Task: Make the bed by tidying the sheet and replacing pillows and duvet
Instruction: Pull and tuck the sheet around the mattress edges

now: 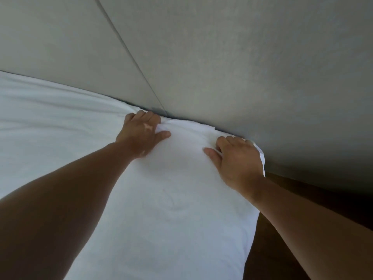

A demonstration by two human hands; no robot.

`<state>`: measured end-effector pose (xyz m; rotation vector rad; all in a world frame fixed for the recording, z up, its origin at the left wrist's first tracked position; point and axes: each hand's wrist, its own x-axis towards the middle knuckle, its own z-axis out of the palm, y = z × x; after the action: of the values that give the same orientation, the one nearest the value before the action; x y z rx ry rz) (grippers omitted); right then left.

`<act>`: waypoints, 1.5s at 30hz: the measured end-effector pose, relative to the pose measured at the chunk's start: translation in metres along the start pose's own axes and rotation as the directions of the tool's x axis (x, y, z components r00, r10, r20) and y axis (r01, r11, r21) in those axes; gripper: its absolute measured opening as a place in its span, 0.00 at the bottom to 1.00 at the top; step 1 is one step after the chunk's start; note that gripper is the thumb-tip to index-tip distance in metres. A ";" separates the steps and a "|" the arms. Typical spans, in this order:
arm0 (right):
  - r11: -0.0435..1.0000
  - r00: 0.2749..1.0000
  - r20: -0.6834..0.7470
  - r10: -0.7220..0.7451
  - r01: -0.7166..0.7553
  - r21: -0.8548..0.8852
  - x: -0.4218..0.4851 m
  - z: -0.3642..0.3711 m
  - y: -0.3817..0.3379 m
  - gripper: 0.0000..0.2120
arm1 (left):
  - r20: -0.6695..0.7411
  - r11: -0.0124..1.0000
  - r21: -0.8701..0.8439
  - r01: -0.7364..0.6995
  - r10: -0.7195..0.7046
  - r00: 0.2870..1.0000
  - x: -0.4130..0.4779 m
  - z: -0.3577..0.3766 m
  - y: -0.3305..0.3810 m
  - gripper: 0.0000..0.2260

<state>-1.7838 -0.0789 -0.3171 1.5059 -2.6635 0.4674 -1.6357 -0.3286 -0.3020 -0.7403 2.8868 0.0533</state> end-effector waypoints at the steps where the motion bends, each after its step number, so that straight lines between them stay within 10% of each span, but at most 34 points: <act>1: 1.000 1.000 0.006 -0.026 0.026 -0.018 0.004 0.002 0.002 0.21 | 0.007 1.000 0.018 -0.014 0.014 1.000 0.005 0.000 0.001 0.32; 13: 0.992 0.985 -0.126 -0.118 0.111 -0.060 0.038 0.019 0.032 0.22 | -0.291 1.000 -0.018 0.017 -0.022 0.956 0.037 0.007 0.009 0.25; 21: 0.996 0.994 0.098 0.056 -0.049 -0.072 0.032 0.014 0.020 0.20 | -0.087 0.998 0.063 0.007 -0.001 0.996 0.035 0.003 0.009 0.15; 28: 0.954 0.953 0.156 0.259 -0.277 0.112 -0.079 -0.020 -0.019 0.22 | -0.261 0.952 -0.277 0.130 -0.205 0.943 -0.150 -0.021 0.048 0.21; 33: 0.645 0.696 0.438 0.568 -0.708 0.289 -0.218 -0.046 -0.085 0.32 | 0.191 0.916 -0.294 0.273 -0.223 0.956 -0.334 -0.006 0.138 0.21; 38: 0.456 0.359 0.686 0.633 -0.889 0.044 -0.293 -0.055 -0.128 0.41 | 0.566 0.943 -0.116 0.312 -0.196 0.801 -0.407 -0.012 0.197 0.36; 45: 0.485 0.523 0.670 0.527 -0.833 0.268 -0.315 -0.031 -0.119 0.39 | 0.642 0.967 -0.121 0.225 -0.096 0.761 -0.407 0.013 0.196 0.23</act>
<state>-1.5210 0.1334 -0.3181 0.3921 -3.8007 1.1379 -1.3764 0.0369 -0.2492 -0.8081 2.1772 0.4739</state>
